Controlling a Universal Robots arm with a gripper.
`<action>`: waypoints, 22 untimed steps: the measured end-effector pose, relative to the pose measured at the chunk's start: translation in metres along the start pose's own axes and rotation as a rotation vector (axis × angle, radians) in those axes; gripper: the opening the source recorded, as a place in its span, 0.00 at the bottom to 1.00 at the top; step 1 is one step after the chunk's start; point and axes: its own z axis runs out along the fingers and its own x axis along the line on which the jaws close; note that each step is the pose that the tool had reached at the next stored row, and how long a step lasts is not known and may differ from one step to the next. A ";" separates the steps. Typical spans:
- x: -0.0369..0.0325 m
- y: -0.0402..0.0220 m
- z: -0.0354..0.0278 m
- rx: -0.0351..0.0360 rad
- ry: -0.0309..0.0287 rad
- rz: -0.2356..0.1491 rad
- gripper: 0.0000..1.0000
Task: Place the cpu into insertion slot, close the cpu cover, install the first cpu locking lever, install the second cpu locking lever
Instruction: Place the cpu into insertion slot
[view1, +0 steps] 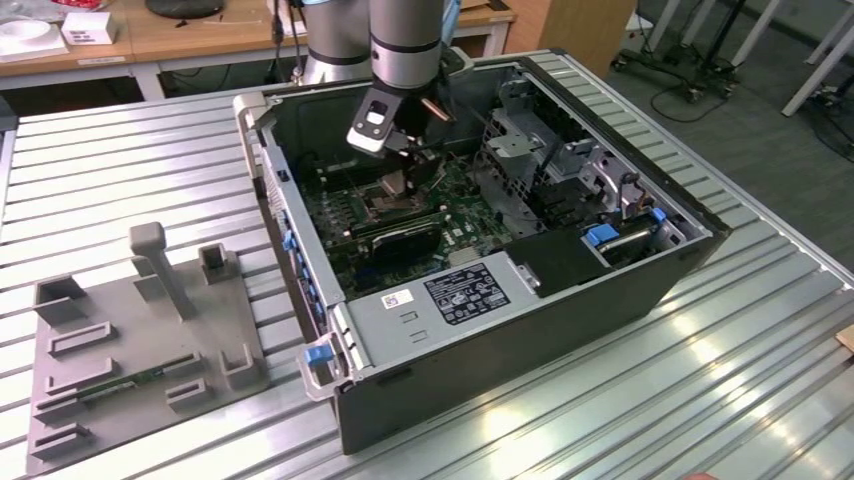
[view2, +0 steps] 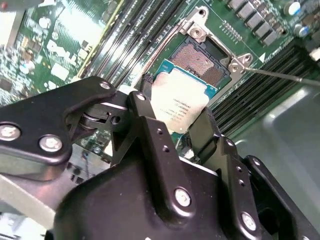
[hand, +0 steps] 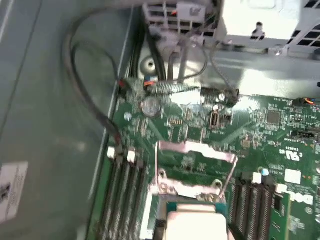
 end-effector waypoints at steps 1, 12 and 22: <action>0.0000 0.0000 0.0001 -0.0004 -0.0013 0.018 0.54; 0.0029 -0.0002 0.0008 -0.0016 -0.0062 0.081 0.54; 0.0046 -0.0018 0.0017 -0.0023 -0.0089 0.117 0.54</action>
